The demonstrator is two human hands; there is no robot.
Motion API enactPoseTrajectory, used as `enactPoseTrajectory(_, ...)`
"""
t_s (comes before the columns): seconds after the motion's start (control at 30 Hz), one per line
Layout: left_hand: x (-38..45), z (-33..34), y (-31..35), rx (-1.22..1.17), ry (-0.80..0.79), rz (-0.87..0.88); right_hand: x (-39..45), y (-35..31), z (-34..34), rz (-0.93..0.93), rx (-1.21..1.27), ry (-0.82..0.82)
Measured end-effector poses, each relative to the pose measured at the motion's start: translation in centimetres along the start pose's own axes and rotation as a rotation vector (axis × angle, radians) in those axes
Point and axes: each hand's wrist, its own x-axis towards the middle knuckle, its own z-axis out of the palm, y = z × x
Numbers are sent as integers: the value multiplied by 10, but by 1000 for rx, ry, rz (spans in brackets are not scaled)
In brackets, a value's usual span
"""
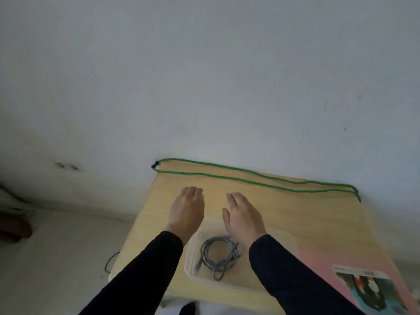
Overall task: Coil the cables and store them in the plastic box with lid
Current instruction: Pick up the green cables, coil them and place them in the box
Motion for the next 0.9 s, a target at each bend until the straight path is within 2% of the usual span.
enactPoseTrajectory(0.1, 22, 10, -35, -42, -45, -94, 40, -1, 5, -7, 3, -21)
enactPoseTrajectory(0.27, 54, 35, -101, 21, -84, -120, 106, -10, 30, 9, 36, -74)
enactPoseTrajectory(0.37, 67, 63, -148, -109, -116, -279, 143, -16, 52, -1, 51, -116)
enactPoseTrajectory(0.43, 73, 79, -174, -139, -118, -318, 165, -20, 70, 0, 64, -125)
enactPoseTrajectory(0.7, 92, 120, -222, -256, -156, -300, 210, -19, 127, -27, 52, -195)
enactPoseTrajectory(0.9, 101, 131, -228, -252, -121, -275, 216, -11, 149, -54, 42, -89)
